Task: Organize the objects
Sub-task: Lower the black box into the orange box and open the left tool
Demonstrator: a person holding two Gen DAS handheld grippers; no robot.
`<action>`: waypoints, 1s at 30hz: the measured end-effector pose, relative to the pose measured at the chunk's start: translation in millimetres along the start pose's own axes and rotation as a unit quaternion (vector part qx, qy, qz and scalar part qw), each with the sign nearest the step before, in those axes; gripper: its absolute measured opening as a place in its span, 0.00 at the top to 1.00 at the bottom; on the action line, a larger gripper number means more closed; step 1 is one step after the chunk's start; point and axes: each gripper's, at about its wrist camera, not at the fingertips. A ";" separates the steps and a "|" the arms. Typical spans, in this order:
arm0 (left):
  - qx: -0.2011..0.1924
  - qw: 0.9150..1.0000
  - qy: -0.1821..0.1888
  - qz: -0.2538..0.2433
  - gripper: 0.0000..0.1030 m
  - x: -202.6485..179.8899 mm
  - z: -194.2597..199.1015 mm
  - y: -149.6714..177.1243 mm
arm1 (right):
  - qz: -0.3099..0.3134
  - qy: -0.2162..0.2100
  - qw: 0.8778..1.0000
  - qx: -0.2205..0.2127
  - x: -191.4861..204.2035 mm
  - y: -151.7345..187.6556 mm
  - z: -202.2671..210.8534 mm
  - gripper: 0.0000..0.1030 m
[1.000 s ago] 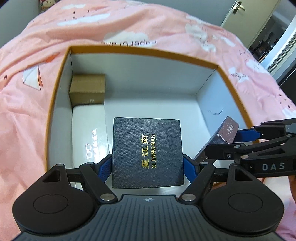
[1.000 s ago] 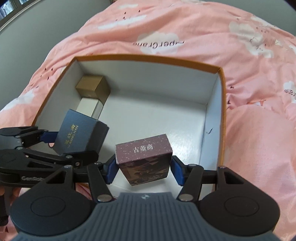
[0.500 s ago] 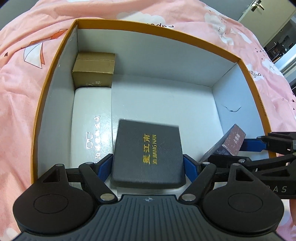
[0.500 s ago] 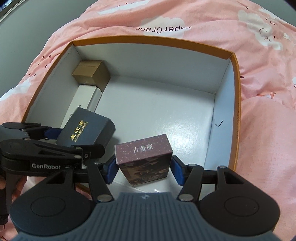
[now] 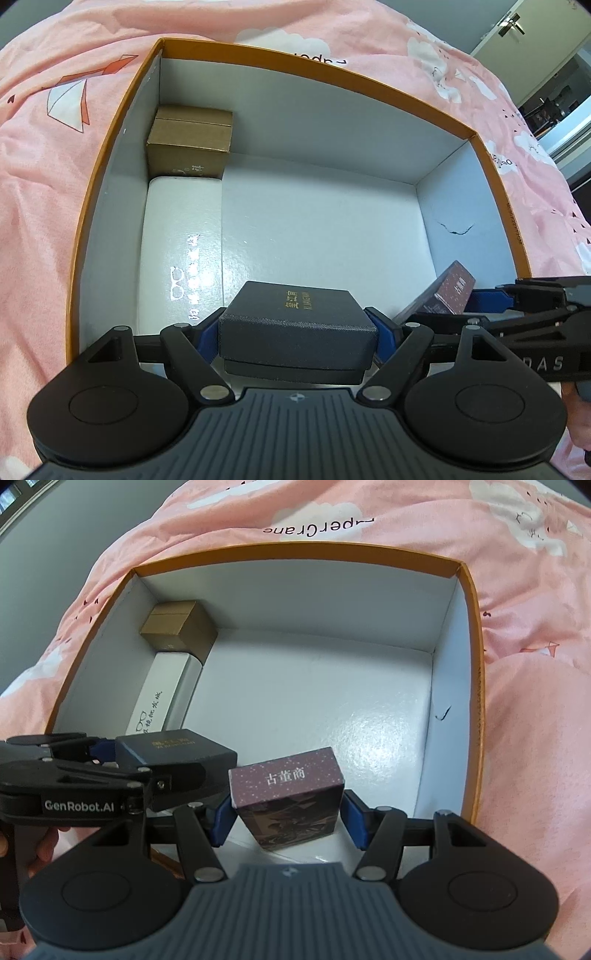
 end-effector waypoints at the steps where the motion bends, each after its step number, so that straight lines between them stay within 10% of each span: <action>1: 0.002 1.000 0.001 -0.003 0.10 -0.4 0.0 -0.1 | -0.002 -0.001 1.000 0.000 -0.4 -0.7 -0.2 0.40; 30: 0.002 1.000 0.020 0.003 0.08 -8.6 -10.4 -21.4 | 0.017 0.000 1.000 0.006 -3.4 -9.0 -2.8 0.40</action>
Point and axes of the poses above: each gripper's, at about its wrist camera, not at the fingertips, and z roughly against the way its jaws point, x to its left, y to its underside, and after that the axes turned 13 degrees about -x, right-handed
